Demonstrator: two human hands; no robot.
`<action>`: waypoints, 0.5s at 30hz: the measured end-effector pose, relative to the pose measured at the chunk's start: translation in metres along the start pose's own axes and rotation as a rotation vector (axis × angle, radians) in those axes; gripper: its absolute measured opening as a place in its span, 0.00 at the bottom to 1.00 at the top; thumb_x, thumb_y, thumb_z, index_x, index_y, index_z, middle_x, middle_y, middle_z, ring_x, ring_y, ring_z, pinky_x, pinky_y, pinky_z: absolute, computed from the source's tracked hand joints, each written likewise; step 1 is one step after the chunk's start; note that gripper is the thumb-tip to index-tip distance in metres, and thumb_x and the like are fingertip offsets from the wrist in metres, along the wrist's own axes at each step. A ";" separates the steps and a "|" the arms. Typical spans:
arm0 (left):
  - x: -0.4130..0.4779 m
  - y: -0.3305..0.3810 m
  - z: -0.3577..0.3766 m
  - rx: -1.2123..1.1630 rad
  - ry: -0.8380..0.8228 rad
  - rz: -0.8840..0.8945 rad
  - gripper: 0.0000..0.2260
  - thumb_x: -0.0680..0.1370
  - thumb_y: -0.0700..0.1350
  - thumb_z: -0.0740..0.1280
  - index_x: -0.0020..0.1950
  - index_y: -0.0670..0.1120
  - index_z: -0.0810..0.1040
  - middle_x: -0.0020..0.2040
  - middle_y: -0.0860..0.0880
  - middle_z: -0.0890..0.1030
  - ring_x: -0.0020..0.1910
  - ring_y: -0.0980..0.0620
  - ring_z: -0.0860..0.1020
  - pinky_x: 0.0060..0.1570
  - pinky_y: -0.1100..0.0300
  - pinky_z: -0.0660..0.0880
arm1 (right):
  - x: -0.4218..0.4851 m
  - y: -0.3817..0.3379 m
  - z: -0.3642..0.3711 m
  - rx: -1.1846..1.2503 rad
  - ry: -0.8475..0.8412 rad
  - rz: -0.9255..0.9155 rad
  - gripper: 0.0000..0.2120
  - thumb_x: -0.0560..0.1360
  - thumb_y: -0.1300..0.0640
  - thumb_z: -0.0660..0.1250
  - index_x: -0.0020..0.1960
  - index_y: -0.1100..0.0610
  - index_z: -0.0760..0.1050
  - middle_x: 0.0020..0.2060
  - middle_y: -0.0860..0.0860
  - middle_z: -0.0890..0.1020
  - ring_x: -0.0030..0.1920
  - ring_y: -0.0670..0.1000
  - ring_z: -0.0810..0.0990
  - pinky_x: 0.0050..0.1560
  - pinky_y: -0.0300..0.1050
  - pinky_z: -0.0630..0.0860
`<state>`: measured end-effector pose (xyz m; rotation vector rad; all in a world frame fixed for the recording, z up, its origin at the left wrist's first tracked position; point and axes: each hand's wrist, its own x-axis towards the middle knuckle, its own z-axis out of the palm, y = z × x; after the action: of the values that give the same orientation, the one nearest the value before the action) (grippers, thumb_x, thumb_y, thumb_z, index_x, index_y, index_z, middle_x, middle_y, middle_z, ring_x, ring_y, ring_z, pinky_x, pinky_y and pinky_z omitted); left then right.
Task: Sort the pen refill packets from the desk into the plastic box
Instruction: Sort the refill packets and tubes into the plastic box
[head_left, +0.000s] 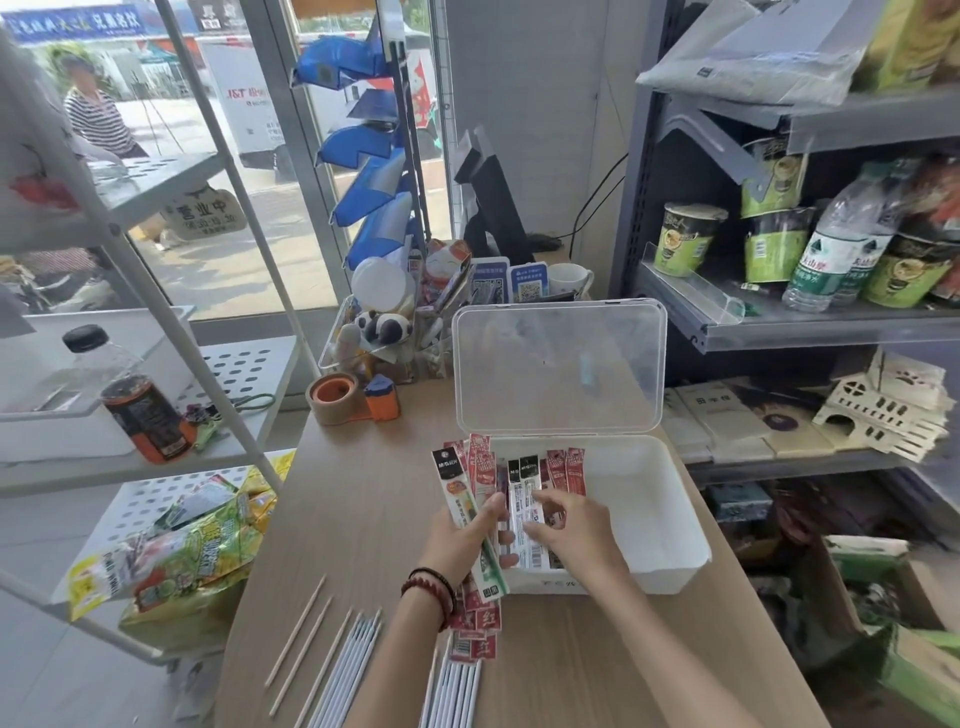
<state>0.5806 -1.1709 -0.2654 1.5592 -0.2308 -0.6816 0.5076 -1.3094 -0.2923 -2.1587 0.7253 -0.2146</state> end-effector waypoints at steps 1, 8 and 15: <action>0.000 0.001 0.000 0.007 0.006 -0.004 0.12 0.76 0.48 0.67 0.50 0.39 0.77 0.42 0.46 0.81 0.32 0.55 0.82 0.29 0.63 0.77 | 0.001 0.000 0.001 -0.005 -0.003 0.016 0.24 0.73 0.55 0.73 0.68 0.52 0.74 0.61 0.49 0.80 0.48 0.44 0.77 0.59 0.40 0.77; 0.001 0.008 0.002 0.192 0.084 0.048 0.21 0.74 0.63 0.57 0.43 0.46 0.76 0.33 0.51 0.77 0.27 0.57 0.75 0.29 0.70 0.73 | 0.001 -0.003 -0.003 0.005 0.022 0.008 0.18 0.72 0.51 0.73 0.60 0.52 0.79 0.56 0.51 0.77 0.48 0.45 0.76 0.54 0.34 0.72; 0.002 0.009 0.005 0.132 0.052 0.060 0.23 0.82 0.55 0.49 0.52 0.39 0.74 0.39 0.48 0.77 0.30 0.60 0.77 0.26 0.74 0.71 | -0.025 -0.026 -0.018 0.299 -0.101 -0.203 0.10 0.69 0.45 0.74 0.48 0.48 0.83 0.42 0.43 0.84 0.39 0.41 0.81 0.39 0.33 0.75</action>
<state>0.5818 -1.1770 -0.2575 1.6872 -0.2870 -0.5875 0.4914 -1.2947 -0.2588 -1.9385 0.3887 -0.2978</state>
